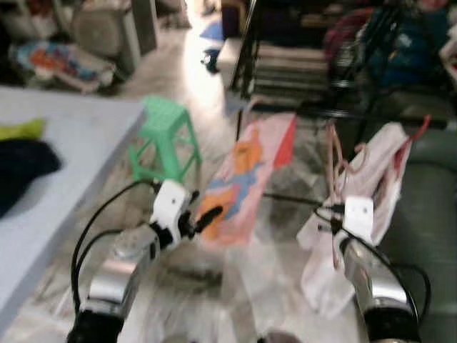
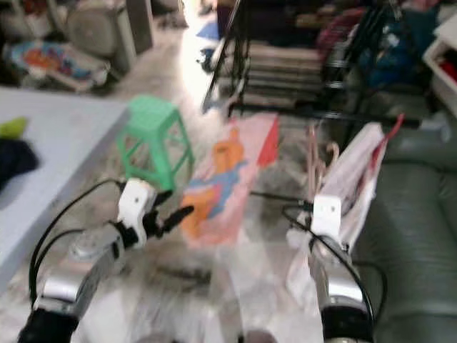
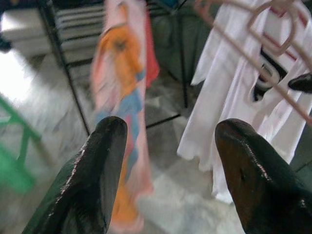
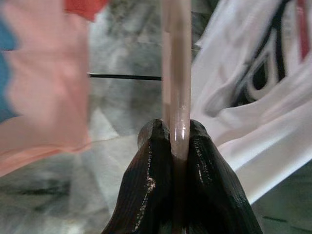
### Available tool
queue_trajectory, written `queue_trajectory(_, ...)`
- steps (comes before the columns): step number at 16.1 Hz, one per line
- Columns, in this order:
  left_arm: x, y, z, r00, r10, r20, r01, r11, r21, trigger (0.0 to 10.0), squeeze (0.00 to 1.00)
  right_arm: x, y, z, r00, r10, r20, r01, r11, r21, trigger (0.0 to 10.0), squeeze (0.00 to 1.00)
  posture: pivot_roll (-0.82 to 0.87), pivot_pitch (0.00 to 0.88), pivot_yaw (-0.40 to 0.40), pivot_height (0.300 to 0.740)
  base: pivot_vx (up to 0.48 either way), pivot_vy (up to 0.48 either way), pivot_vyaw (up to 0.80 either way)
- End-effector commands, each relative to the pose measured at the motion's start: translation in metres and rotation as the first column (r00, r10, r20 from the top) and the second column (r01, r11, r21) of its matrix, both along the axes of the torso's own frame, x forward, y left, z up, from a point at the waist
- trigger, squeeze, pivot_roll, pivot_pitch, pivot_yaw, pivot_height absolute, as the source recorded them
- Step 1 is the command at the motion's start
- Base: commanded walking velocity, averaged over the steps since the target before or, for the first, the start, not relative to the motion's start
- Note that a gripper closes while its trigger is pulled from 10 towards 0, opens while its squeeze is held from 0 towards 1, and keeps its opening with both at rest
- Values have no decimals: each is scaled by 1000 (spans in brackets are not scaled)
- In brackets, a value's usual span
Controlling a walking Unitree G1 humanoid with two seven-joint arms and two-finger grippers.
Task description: Hang hanger
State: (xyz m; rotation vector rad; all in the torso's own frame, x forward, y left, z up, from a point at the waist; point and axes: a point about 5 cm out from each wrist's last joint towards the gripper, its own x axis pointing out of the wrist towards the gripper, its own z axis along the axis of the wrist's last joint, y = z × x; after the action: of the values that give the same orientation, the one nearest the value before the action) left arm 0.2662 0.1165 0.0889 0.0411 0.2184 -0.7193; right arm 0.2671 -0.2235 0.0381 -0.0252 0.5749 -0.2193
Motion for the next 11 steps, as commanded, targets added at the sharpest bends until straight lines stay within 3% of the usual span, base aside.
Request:
queue_trajectory(1, -2, -5, -1, 1000, -13, -1, 13, 1000, 0, 10000, 0, 1, -7, 1, 1000, -15, -10, 15, 1000, -7, 10000, 0, -16, 0, -10, 740, 382, 289, 0)
queue_trajectory(7, -3, -7, -2, 1000, -19, -4, 19, 1000, 3, 10000, 0, 12, -9, 9, 1000, -14, 16, 14, 1000, -23, 10000, 0, -14, 5, -12, 740, 393, 276, 0)
queue_trajectory(11, -5, -9, -2, 1000, -24, -8, 24, 1000, 0, 10000, 0, 25, -18, 14, 998, -50, 33, 51, 998, -39, 10000, 0, -9, 13, -18, 740, 372, 0, 0)
